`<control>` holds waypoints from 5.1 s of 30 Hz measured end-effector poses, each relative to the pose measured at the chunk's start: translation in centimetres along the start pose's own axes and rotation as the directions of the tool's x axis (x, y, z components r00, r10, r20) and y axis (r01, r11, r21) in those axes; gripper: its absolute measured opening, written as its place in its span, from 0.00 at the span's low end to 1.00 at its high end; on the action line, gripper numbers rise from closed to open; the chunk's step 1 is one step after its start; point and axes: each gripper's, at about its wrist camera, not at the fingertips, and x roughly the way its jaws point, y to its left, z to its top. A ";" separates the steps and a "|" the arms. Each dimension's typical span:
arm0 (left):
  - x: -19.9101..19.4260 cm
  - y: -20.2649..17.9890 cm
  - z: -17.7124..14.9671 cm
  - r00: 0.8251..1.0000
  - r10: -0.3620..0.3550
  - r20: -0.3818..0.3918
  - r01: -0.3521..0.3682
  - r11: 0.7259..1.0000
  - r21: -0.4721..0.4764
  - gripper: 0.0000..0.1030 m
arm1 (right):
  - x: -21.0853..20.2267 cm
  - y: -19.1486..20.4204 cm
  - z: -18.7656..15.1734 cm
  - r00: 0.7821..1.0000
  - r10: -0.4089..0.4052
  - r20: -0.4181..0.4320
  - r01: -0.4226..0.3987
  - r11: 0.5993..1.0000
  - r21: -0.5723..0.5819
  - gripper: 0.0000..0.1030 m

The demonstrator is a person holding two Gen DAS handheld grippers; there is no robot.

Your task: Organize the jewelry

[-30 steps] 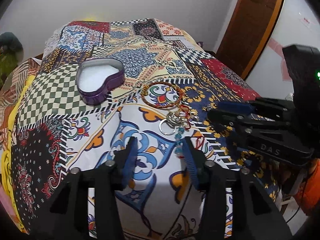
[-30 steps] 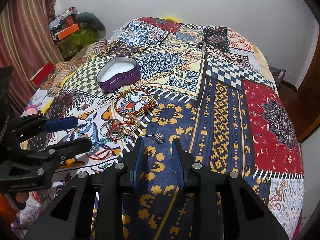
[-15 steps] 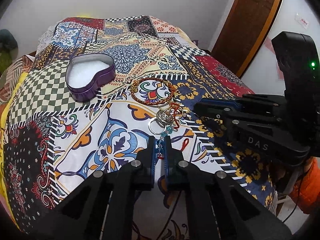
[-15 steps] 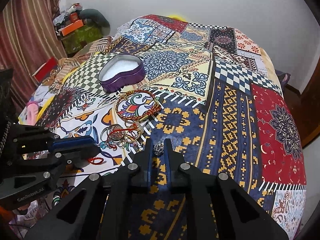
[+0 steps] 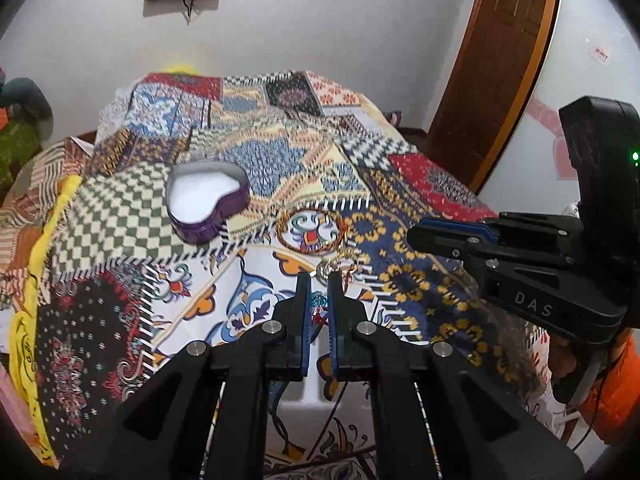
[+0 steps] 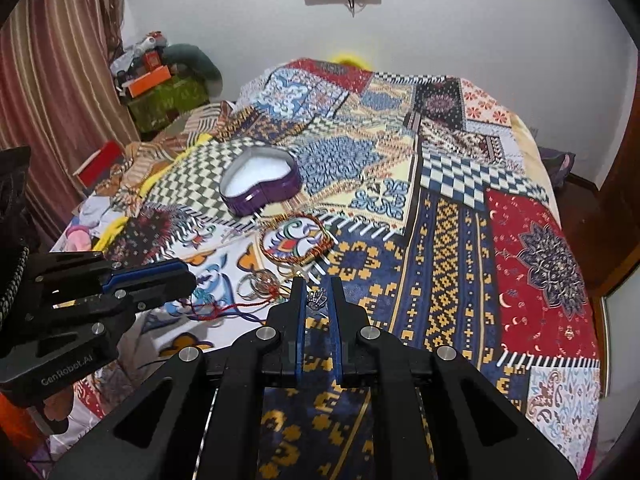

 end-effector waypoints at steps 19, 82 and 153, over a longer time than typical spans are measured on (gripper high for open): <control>-5.0 1.8 4.2 0.980 0.080 0.183 -0.078 0.997 -0.018 0.06 | -4.2 2.9 3.9 0.988 0.008 0.157 -0.002 0.999 -0.035 0.09; 10.8 13.9 7.3 0.974 0.200 -0.104 -0.213 0.967 -0.139 0.22 | 16.5 2.3 11.8 0.945 0.171 -0.278 -0.181 0.983 -0.010 0.09; 12.4 5.5 4.1 0.974 -0.110 -0.197 0.077 0.983 -0.167 0.08 | 5.7 -4.1 1.3 0.987 0.004 -0.158 0.000 1.000 0.028 0.39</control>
